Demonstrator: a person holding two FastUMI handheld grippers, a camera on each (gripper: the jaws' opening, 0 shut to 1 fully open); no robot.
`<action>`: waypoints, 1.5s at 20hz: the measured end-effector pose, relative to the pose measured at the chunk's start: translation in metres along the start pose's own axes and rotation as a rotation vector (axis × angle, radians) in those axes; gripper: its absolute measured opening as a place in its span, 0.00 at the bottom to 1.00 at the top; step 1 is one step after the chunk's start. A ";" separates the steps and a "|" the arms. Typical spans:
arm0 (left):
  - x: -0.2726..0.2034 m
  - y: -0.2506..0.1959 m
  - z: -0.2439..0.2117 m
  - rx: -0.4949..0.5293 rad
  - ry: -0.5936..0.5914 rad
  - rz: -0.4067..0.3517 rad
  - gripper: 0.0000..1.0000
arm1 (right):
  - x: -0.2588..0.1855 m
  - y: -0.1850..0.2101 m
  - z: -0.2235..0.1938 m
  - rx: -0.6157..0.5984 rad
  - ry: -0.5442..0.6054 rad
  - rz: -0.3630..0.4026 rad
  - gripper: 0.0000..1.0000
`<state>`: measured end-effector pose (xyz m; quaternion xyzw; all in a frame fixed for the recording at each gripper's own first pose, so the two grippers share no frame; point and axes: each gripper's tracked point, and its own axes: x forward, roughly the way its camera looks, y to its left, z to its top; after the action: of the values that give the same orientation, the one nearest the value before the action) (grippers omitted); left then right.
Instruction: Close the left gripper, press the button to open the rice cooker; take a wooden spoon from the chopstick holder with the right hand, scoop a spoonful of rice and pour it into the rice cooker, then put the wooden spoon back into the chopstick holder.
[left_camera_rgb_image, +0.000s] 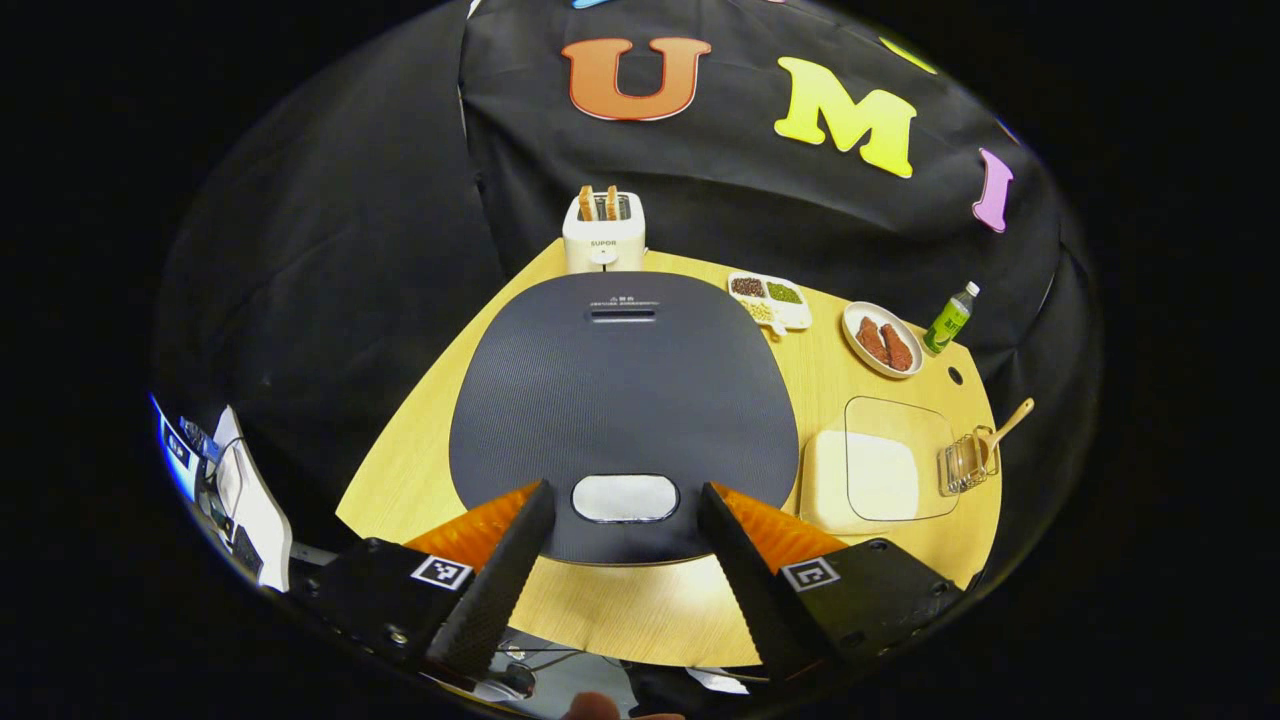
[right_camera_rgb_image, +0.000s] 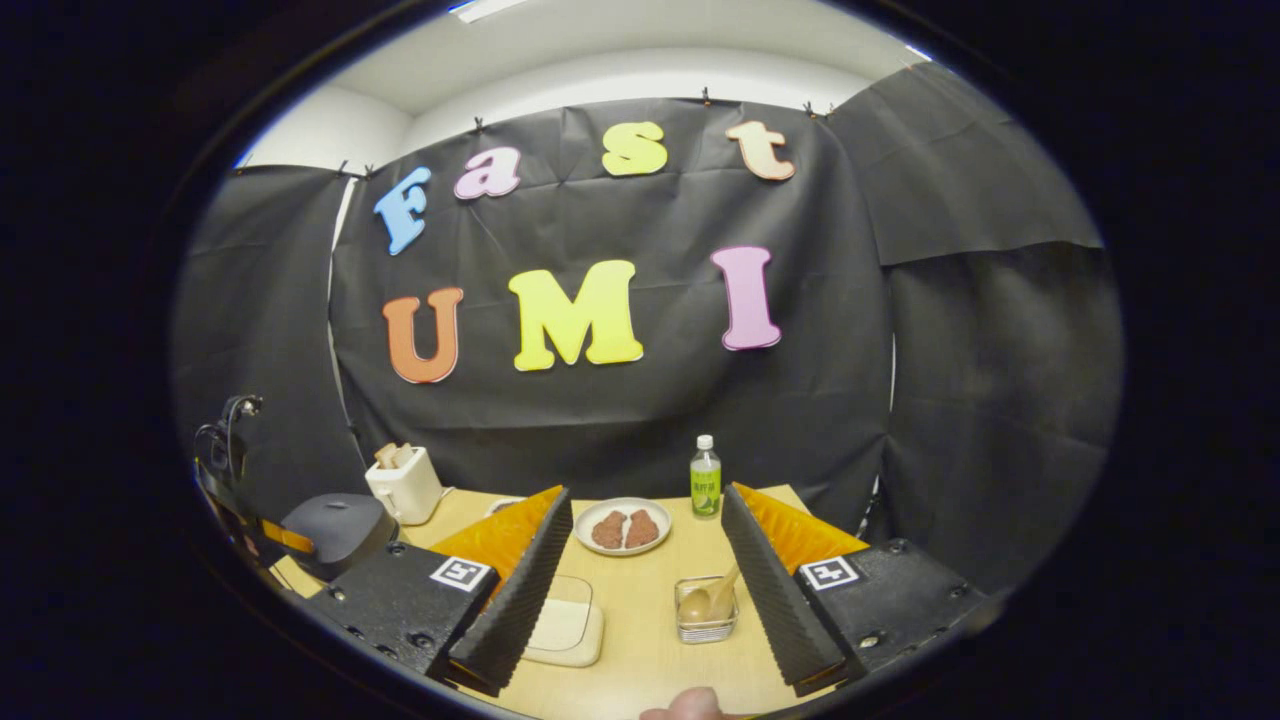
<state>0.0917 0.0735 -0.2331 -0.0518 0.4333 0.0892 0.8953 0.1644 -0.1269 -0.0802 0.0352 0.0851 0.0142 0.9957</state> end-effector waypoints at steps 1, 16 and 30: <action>-0.001 0.001 0.002 -0.007 -0.016 -0.001 0.98 | 0.004 0.000 -0.002 0.003 0.005 0.013 0.94; -0.071 -0.025 0.047 -0.040 -0.355 -0.029 0.97 | -0.029 0.024 0.051 -0.037 -0.102 0.054 0.94; -0.277 -0.076 0.015 0.029 -0.783 -0.316 0.95 | -0.205 0.070 0.072 -0.045 -0.189 -0.001 0.97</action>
<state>-0.0494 -0.0304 -0.0051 -0.0672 0.0481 -0.0426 0.9957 -0.0269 -0.0691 0.0302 0.0139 -0.0098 0.0122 0.9998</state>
